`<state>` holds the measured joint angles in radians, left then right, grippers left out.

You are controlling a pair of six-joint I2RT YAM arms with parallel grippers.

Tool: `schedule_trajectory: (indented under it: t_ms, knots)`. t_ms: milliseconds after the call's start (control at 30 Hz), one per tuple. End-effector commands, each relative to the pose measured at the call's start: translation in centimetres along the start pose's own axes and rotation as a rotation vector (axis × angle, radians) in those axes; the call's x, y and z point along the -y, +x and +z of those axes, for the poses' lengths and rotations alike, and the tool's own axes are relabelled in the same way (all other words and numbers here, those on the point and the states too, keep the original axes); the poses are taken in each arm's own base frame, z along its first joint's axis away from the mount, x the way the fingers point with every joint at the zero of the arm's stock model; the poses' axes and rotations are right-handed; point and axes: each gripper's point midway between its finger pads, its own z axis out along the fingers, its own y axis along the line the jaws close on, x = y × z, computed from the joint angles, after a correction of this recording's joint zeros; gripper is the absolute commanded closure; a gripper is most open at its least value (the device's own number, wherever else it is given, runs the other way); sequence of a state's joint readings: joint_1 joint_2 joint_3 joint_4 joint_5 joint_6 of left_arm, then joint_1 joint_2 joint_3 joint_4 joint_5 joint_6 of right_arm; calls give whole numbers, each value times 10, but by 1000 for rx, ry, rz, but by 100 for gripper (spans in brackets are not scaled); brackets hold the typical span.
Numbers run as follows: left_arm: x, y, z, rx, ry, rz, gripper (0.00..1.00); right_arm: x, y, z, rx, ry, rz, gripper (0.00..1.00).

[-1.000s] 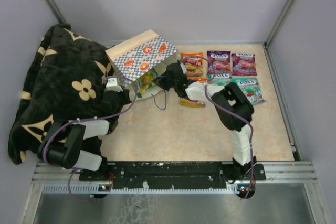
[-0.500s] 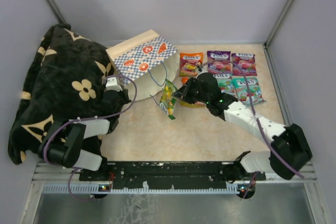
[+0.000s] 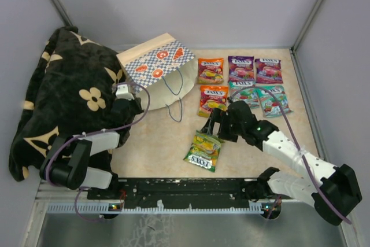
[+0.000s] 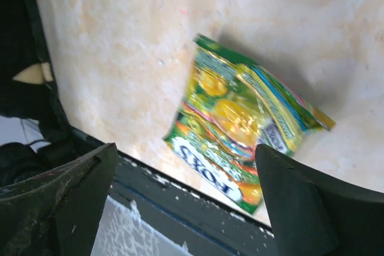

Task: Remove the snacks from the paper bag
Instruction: Place the snack at the center of the board, then adjust the snack in the paper bag.

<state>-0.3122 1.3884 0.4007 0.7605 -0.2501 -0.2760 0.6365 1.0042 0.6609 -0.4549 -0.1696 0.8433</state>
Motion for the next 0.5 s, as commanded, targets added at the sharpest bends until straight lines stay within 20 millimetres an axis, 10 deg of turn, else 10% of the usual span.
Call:
schedule_trajectory:
  t_ms: [0,467]
  knots:
    - [18,-13,3,4,73,-17,100,-70,-68,-9,222,-211,-51,1]
    - [50,-19,2,-80,209,-30,100,-212,-152,134,235,-703,344,49]
